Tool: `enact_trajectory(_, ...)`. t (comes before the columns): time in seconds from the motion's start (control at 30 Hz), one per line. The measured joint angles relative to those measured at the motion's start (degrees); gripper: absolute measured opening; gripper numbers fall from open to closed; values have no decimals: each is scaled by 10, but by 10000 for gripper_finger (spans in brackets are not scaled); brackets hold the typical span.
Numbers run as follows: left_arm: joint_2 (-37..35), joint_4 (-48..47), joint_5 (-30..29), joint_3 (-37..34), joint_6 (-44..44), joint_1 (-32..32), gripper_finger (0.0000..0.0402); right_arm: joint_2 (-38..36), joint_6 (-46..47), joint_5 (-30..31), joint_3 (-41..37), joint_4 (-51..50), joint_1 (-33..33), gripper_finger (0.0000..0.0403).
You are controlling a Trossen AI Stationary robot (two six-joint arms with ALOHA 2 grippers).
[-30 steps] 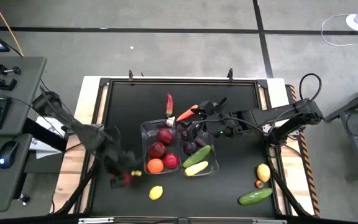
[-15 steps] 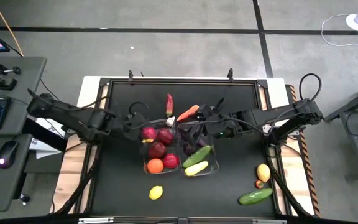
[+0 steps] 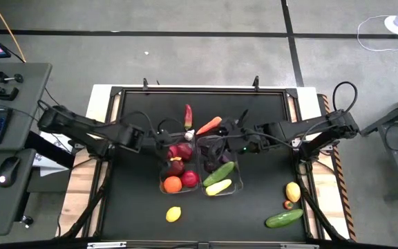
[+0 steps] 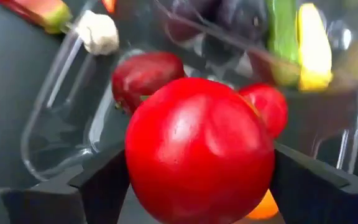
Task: Sort produce into baskets
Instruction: Put the tomato into the left transparent bin, then put the right lemon into the left transparent bin
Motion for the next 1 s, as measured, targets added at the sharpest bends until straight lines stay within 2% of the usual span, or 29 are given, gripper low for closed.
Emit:
enact_trajectory(0.27, 10, -14, -3, 0, 51, 29, 395, 0, 0, 0, 0, -9, 0, 374)
enact_trajectory(0.43, 5, -21, 8, 0, 56, 45, 395, 0, -5, 0, 0, -18, 0, 374)
enact_trajectory(0.5, -3, -30, 30, 0, 43, 50, 395, -1, -6, -5, 0, -41, 2, 374)
enact_trajectory(0.63, -30, -49, 46, 0, 21, 35, 396, -15, 13, -7, 0, -166, 22, 374)
enact_trajectory(0.73, -63, -46, 2, 0, 11, 7, 397, -24, 83, 7, 0, -292, 53, 374)
enact_trajectory(0.83, -91, -45, -78, 0, -31, -19, 397, -24, 180, 5, -6, -403, 95, 374)
enact_trajectory(1.0, -131, -36, -159, -9, -153, -54, 397, -23, 374, -62, -70, -476, 181, 374)
